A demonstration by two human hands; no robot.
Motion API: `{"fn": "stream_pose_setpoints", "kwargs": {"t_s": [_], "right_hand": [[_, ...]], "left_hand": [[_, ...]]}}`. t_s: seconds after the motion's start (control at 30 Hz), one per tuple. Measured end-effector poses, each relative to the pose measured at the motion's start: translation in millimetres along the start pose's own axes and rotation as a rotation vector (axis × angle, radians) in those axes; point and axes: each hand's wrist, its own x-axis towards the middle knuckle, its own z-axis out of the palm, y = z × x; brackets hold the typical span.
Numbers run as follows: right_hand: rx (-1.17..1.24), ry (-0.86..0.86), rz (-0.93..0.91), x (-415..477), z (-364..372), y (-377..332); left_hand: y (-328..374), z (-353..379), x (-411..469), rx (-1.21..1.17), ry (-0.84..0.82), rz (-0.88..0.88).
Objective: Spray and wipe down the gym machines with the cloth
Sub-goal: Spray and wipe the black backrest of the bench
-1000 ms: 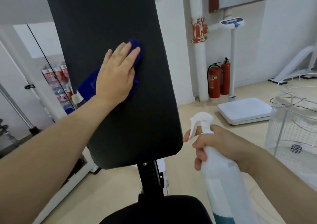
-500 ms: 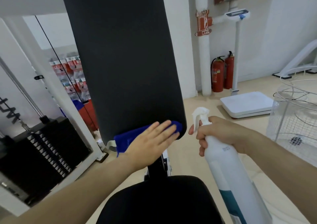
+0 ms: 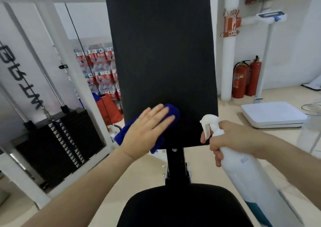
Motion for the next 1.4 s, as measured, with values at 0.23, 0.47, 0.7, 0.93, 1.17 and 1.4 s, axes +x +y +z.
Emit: {"fn": "stream_pose_setpoints", "kwargs": {"t_s": [0.23, 0.47, 0.7, 0.93, 1.17, 1.4], "right_hand": [[-0.381, -0.039, -0.072, 38, 53, -43], [-1.244, 0.214, -0.454, 49, 126, -55], [-1.345, 0.266, -0.473, 57, 151, -48], [-1.284, 0.324, -0.373, 70, 147, -52], [-1.161, 0.414, -0.255, 60, 116, -21], [-1.206, 0.484, -0.232, 54, 112, 2]], "left_hand": [[-5, -11, 0, -0.583, 0.419, -0.986], [-33, -15, -12, -1.166, 0.348, -1.368], [-42, -18, -13, -1.192, 0.242, -1.351], [-22, 1, -37, -1.471, 0.341, -1.580], [20, 24, -39, -1.381, 0.455, -1.977], [20, -9, -23, -0.631, 0.585, -1.162]]}}
